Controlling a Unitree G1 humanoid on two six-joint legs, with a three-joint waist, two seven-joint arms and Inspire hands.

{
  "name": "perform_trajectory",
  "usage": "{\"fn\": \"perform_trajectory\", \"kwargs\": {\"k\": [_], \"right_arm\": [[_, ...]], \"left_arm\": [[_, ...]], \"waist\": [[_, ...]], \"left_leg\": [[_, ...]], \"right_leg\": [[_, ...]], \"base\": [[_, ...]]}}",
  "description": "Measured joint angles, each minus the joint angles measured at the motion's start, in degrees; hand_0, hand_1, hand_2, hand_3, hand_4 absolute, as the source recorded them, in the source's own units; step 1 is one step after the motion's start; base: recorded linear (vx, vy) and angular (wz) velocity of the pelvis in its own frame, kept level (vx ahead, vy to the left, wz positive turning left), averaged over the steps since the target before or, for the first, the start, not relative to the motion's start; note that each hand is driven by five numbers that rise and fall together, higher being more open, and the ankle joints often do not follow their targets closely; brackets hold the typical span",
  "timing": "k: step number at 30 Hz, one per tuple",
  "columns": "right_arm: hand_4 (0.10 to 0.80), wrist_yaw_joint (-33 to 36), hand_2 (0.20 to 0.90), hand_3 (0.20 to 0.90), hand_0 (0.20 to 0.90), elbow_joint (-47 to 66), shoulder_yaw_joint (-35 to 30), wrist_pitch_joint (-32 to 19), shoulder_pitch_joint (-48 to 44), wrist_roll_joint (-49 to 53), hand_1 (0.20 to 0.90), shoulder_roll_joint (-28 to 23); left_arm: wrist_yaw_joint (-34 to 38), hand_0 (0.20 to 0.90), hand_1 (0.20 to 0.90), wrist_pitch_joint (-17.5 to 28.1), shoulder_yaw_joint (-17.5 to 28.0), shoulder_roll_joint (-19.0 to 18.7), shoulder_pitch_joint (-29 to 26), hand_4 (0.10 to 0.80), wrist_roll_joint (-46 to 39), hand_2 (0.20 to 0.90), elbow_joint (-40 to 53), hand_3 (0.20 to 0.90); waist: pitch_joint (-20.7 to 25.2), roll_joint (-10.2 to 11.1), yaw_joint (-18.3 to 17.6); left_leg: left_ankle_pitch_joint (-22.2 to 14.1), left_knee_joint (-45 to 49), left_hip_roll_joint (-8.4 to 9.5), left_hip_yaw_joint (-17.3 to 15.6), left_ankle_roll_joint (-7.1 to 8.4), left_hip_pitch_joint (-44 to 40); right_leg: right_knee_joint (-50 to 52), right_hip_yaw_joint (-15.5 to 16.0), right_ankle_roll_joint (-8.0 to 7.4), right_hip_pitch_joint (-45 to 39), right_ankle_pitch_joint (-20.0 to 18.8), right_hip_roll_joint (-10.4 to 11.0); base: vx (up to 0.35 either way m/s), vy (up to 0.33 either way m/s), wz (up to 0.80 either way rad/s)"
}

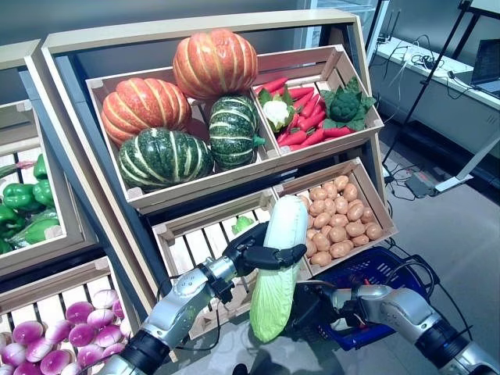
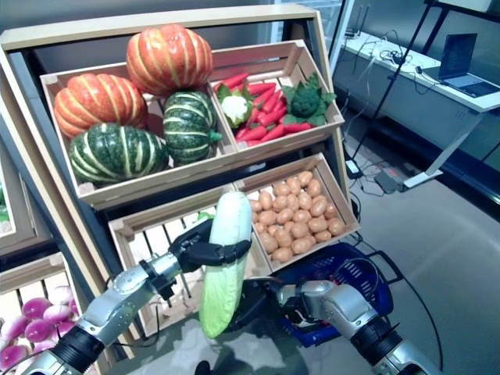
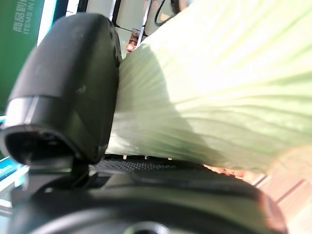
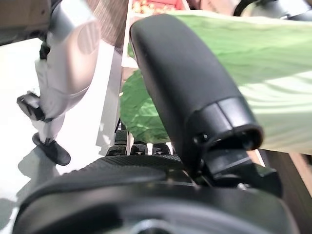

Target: Put vegetables into the basket

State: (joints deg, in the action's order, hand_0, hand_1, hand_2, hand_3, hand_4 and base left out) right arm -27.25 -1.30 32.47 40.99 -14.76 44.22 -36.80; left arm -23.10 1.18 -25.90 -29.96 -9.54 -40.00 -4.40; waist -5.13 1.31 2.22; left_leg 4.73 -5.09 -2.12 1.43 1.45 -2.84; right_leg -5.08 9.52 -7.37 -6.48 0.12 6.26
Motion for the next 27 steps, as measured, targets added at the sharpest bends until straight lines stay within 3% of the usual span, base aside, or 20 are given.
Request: {"fn": "perform_trajectory", "kwargs": {"k": [12,27], "right_arm": [[0.8,1.8,0.9,0.9,0.9,1.1,-0.9,-0.5,-0.1,3.5,0.9,-1.0],[0.8,3.7,0.9,0.9,0.9,-1.9,-12.5,-2.3,3.7,6.0,0.9,-1.2]], "left_arm": [[-0.6,0.3,0.3,3.0,0.0,-0.1,0.0,0.4,1.2,0.3,-0.2,0.3],[-1.0,0.3,0.3,4.7,2.6,0.0,0.3,0.4,2.1,0.3,-0.5,0.3]], "waist": [[0.1,-0.1,-0.2],[0.0,0.0,-1.3]], "left_leg": [[0.0,0.0,0.01,0.0,0.0,0.0],[-0.1,0.0,-0.08,-0.2,-0.08,0.0]], "right_leg": [[0.0,0.0,0.0,-0.1,0.0,-0.1],[0.0,-0.2,0.0,0.1,0.0,-0.2]], "base": [[0.0,0.0,0.0],[0.0,0.0,0.0]]}}
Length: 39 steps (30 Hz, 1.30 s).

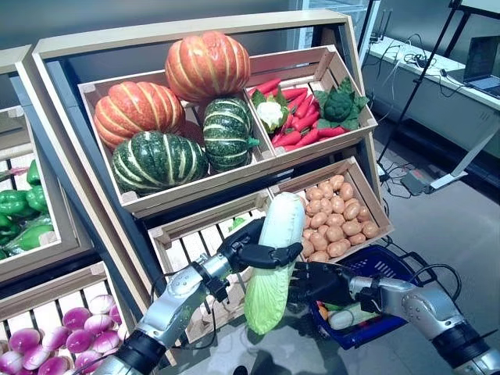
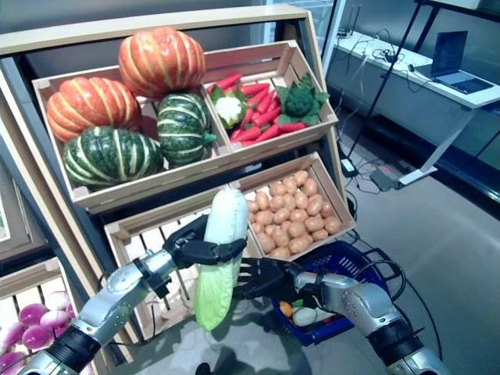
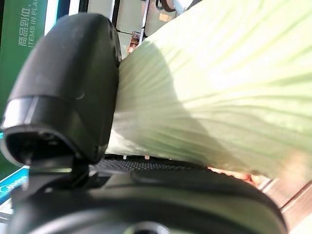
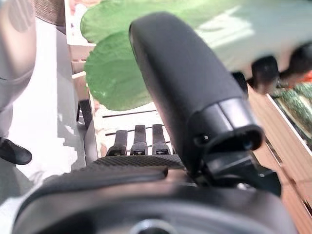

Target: Put vegetables into the basket

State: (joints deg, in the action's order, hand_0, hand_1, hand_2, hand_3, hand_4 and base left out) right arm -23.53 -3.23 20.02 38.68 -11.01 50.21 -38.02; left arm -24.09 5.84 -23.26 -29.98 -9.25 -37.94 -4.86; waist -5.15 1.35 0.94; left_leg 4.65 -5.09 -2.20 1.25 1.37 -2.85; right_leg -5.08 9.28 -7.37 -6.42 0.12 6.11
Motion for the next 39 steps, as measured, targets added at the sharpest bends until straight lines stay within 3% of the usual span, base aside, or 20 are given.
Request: {"fn": "perform_trajectory", "kwargs": {"k": [7,15,23,32,39], "right_arm": [[0.8,-0.1,0.9,0.9,0.9,-2.4,-2.0,0.0,0.3,0.0,0.9,-0.4],[0.8,-0.3,0.9,0.9,0.9,-3.9,-2.0,0.0,0.3,-0.2,0.9,-0.4],[0.8,-2.7,0.9,0.9,0.9,-2.8,-1.3,0.1,0.0,-0.1,0.9,-0.4],[0.8,-3.1,0.9,0.9,0.9,2.0,4.9,0.3,-4.2,4.4,0.9,0.8],[0.8,-3.1,0.9,0.9,0.9,2.9,6.5,3.7,-4.9,6.9,0.9,0.9]], "left_arm": [[-0.1,0.3,0.3,1.0,3.2,0.9,0.0,0.4,-3.1,0.3,-1.0,0.3],[-0.3,0.3,0.3,3.9,6.4,4.6,0.0,0.4,-8.2,0.3,-3.0,0.3],[-2.8,0.3,0.3,5.3,6.5,6.6,0.0,0.4,-12.6,0.3,-5.3,0.3],[-7.3,0.3,0.3,5.3,6.3,9.0,0.0,0.4,-14.7,0.3,-6.8,0.3],[-10.1,0.3,0.3,5.0,6.2,9.4,0.0,0.4,-14.7,0.3,-8.3,0.3]], "waist": [[-0.4,0.7,0.0],[-0.9,1.6,0.0],[-0.9,1.6,0.1],[-0.8,1.6,0.2],[-0.8,1.6,0.7]], "left_leg": [[-0.1,0.0,-0.02,-0.1,-0.06,-0.2],[-0.1,0.0,-0.01,-0.1,-0.11,-0.2],[-0.1,0.0,-0.03,-0.1,-0.11,-0.2],[-0.1,0.0,-0.03,-0.1,-0.11,-0.4],[-0.1,0.0,-0.02,-0.1,-0.11,-0.4]], "right_leg": [[0.0,-0.5,-0.02,0.0,0.0,0.0],[0.0,-0.6,-0.03,0.0,0.0,0.1],[0.0,-0.6,-0.03,0.0,0.0,0.1],[0.0,-0.6,-0.02,-0.1,0.0,0.1],[0.0,-0.6,-0.02,-0.1,0.0,0.2]], "base": [[0.009,-0.002,-0.02],[0.0,0.0,0.0],[0.0,0.0,0.0],[0.0,0.0,0.0],[0.0,0.0,0.0]]}}
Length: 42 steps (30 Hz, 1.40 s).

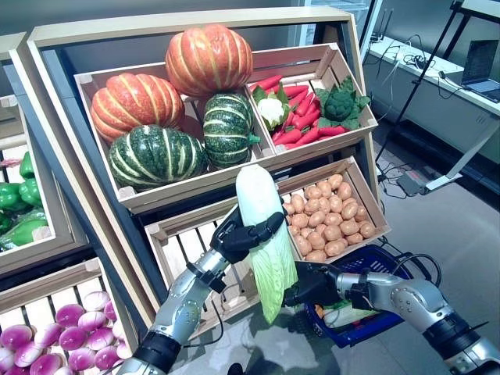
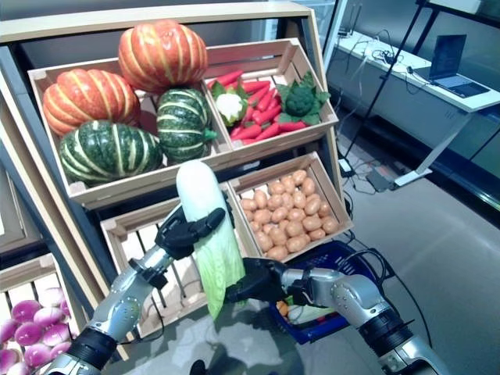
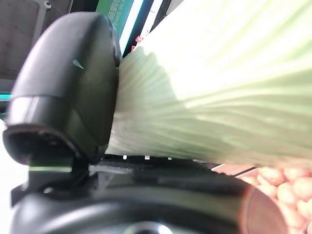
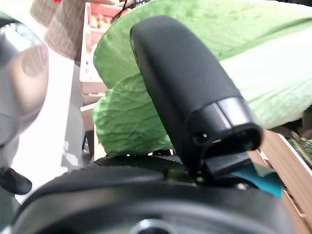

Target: Put vegetables into the basket

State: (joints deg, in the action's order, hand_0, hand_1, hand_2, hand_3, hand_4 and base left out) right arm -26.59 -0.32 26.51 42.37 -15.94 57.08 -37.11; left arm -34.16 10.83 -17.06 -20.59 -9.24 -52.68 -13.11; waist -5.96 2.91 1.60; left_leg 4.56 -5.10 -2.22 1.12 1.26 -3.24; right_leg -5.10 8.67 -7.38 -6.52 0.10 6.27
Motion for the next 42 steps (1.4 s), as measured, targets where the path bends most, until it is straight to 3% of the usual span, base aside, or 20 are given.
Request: {"fn": "perform_trajectory", "kwargs": {"k": [12,13,14,41,42], "right_arm": [[0.8,0.2,0.9,0.9,0.9,0.0,1.5,1.5,-0.2,4.1,0.9,0.3],[0.51,0.2,0.465,0.465,0.465,0.0,1.5,1.5,-0.2,4.1,0.465,0.3],[0.4,0.2,0.3,0.3,0.3,0.0,1.5,1.5,-0.2,4.1,0.3,0.3],[0.4,0.2,0.3,0.3,0.3,0.0,1.5,1.0,0.9,4.1,0.3,2.4],[0.4,0.2,0.3,0.3,0.3,0.0,1.5,1.0,1.0,4.1,0.3,2.4]], "left_arm": [[-5.8,0.3,0.3,-0.4,0.0,-0.1,0.0,0.4,0.0,0.3,-0.5,0.3],[-5.9,0.3,0.3,-0.4,0.0,-0.1,0.0,0.4,0.0,0.3,-0.5,0.3],[-5.9,0.3,0.3,-0.4,0.0,-0.1,0.0,0.4,0.0,0.3,-0.5,0.3],[-7.4,0.305,0.305,-1.2,-0.4,-0.2,-0.1,0.403,-1.3,0.305,-0.5,0.305],[-7.4,0.724,0.724,-1.3,-0.4,-0.3,-0.2,0.682,-1.0,0.724,-0.5,0.724]], "waist": [[0.4,-0.7,0.1],[0.4,-0.7,0.1],[0.5,-0.8,0.1],[1.6,-1.0,-0.4],[1.6,-1.0,-0.4]], "left_leg": [[0.0,0.0,0.01,0.0,-0.01,-0.1],[0.0,0.0,0.01,0.0,-0.01,-0.1],[0.0,0.0,0.01,0.0,-0.01,-0.1],[0.0,0.0,0.01,0.0,-0.02,-0.1],[0.0,0.0,0.01,0.0,-0.01,-0.1]], "right_leg": [[0.0,0.0,0.01,-0.1,0.0,0.0],[0.0,0.0,0.0,-0.1,0.0,0.0],[0.0,0.0,0.01,-0.1,0.0,0.0],[0.0,-0.1,0.01,-0.1,0.0,0.0],[0.0,-0.1,0.01,-0.1,0.0,0.0]], "base": [[0.0,0.0,0.0],[0.0,0.0,0.0],[0.0,0.0,0.0],[0.0,0.0,0.0],[0.0,0.0,0.0]]}}
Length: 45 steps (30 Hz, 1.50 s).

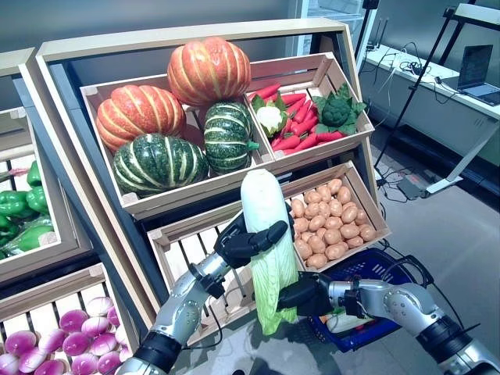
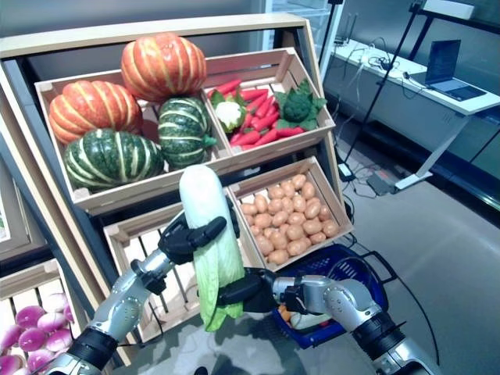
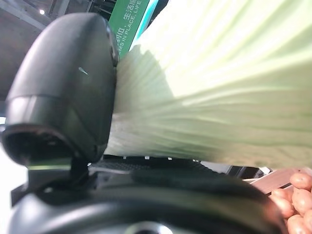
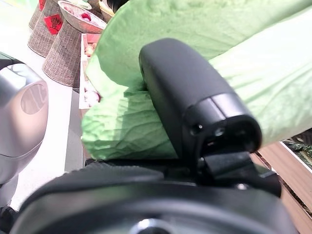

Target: Put vegetables into the basket

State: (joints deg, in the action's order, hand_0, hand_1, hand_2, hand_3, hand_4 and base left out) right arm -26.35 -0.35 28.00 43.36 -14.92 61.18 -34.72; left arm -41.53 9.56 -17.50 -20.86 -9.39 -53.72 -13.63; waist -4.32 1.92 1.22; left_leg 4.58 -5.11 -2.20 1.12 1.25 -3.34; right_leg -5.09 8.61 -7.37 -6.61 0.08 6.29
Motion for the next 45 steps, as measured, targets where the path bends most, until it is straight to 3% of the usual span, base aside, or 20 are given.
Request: {"fn": "perform_trajectory", "kwargs": {"k": [1,14,30,37,45], "right_arm": [[0.4,0.0,0.3,0.3,0.3,0.0,0.0,0.0,0.1,0.0,0.3,0.1],[0.4,0.0,0.3,0.3,0.3,-0.4,-0.4,-4.4,2.1,0.0,0.3,1.6],[0.4,3.2,0.3,0.3,0.3,0.7,-1.8,-16.6,6.2,2.5,0.3,6.6],[0.4,6.3,0.3,0.3,0.3,0.7,-6.6,-22.6,7.7,2.5,0.3,9.3],[0.4,8.9,0.3,0.3,0.3,-0.8,-12.6,-26.0,8.6,2.4,0.3,10.3]], "left_arm": [[0.0,0.9,0.9,0.0,0.0,0.0,0.0,0.8,0.1,0.9,0.0,0.9],[-0.9,0.9,0.9,-0.7,-0.1,-0.2,0.0,0.8,0.1,0.9,1.3,0.9],[-0.8,0.9,0.9,-3.1,3.2,-0.5,-2.0,0.8,0.1,0.9,6.5,0.9],[-0.5,0.9,0.9,-4.2,4.0,0.0,-3.4,0.8,0.2,0.9,7.0,0.9],[0.5,0.9,0.9,-4.7,4.1,0.3,-3.4,0.8,0.9,0.9,7.1,0.9]], "waist": [[0.0,0.0,0.0],[0.0,-0.1,-0.2],[-0.1,-0.3,-0.3],[-0.3,-0.6,-0.3],[-0.5,-0.7,-0.5]], "left_leg": [[0.0,0.0,0.0,0.0,0.0,0.0],[0.0,0.0,-0.01,0.0,-0.02,0.0],[-0.1,0.0,0.0,-0.2,-0.14,0.1],[-0.2,0.0,0.01,-0.4,-0.19,0.4],[-0.2,0.0,-0.05,-0.6,-0.14,0.8]], "right_leg": [[0.0,0.0,0.0,0.0,0.0,0.0],[0.0,0.0,0.01,0.1,0.0,0.0],[0.0,-0.2,0.01,0.2,0.0,0.1],[0.0,-0.4,0.0,0.6,0.0,0.1],[0.0,-0.5,0.0,1.1,0.0,0.0]], "base": [[0.0,0.0,0.0],[0.0,0.0,0.0],[0.0,0.0,0.0],[0.0,0.0,0.0],[0.0,0.0,0.0]]}}
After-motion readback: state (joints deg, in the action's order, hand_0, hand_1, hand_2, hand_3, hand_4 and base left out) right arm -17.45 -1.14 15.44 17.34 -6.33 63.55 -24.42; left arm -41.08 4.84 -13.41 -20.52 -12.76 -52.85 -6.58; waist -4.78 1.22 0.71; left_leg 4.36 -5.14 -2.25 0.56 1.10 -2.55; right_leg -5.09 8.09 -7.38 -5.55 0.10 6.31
